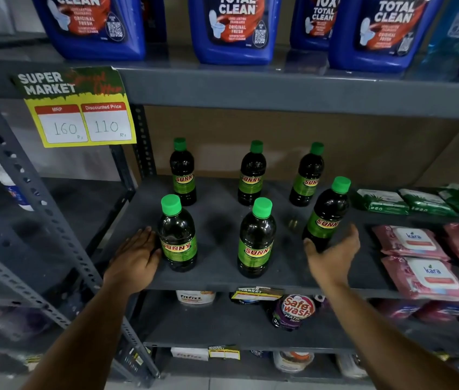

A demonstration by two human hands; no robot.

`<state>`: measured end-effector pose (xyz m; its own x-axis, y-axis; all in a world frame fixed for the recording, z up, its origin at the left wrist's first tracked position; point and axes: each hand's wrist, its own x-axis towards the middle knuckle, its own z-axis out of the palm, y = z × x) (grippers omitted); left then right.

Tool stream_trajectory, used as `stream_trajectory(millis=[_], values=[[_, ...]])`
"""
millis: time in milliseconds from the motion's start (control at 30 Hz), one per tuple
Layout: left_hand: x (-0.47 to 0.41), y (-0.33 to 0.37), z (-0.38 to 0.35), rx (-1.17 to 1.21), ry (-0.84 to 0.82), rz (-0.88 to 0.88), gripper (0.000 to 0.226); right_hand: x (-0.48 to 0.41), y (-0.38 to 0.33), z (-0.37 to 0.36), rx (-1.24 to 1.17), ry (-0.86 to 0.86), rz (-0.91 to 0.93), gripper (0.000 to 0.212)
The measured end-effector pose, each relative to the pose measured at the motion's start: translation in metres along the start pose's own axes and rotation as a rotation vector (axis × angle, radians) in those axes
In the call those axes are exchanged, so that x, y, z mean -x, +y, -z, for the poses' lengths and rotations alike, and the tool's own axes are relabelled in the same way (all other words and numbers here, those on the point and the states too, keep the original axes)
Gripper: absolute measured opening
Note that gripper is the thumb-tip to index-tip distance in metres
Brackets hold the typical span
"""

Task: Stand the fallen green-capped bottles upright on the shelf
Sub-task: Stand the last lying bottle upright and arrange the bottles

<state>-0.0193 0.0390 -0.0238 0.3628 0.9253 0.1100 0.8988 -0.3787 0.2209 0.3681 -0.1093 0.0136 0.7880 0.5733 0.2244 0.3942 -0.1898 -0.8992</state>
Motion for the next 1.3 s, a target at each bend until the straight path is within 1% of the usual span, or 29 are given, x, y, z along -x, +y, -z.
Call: stream_trajectory(millis=[33,67,133,200,367,533,800,1100,1300], values=[[0.000,0.000,0.000,-0.004,0.000,-0.003,0.069,-0.014,0.001,0.003,0.003,-0.069,-0.034,0.105],[0.000,0.000,-0.001,-0.008,-0.001,-0.005,0.070,-0.024,0.003,0.005,0.011,-0.140,-0.069,0.101],[0.000,0.000,-0.001,-0.008,-0.006,-0.001,0.070,-0.036,0.006,0.007,0.056,-0.220,-0.113,0.084],[0.000,0.000,-0.001,-0.005,-0.014,0.005,0.069,-0.038,0.008,0.007,0.117,-0.221,-0.114,0.073],[0.002,0.002,0.002,-0.011,-0.017,-0.003,0.071,-0.023,0.009,0.014,0.156,-0.195,-0.036,0.066],[0.000,0.000,0.001,-0.008,-0.020,-0.006,0.073,0.009,0.015,0.032,0.269,-0.175,0.034,0.064],[0.000,0.002,0.003,-0.022,-0.024,-0.010,0.077,0.028,0.016,0.042,0.241,-0.172,0.033,0.062],[0.003,0.007,0.007,-0.008,-0.024,-0.003,0.071,0.032,0.013,0.040,0.232,-0.162,0.014,0.064],[0.004,0.009,0.010,-0.002,-0.033,-0.026,0.071,0.037,0.014,0.038,0.236,-0.187,0.002,0.067]])
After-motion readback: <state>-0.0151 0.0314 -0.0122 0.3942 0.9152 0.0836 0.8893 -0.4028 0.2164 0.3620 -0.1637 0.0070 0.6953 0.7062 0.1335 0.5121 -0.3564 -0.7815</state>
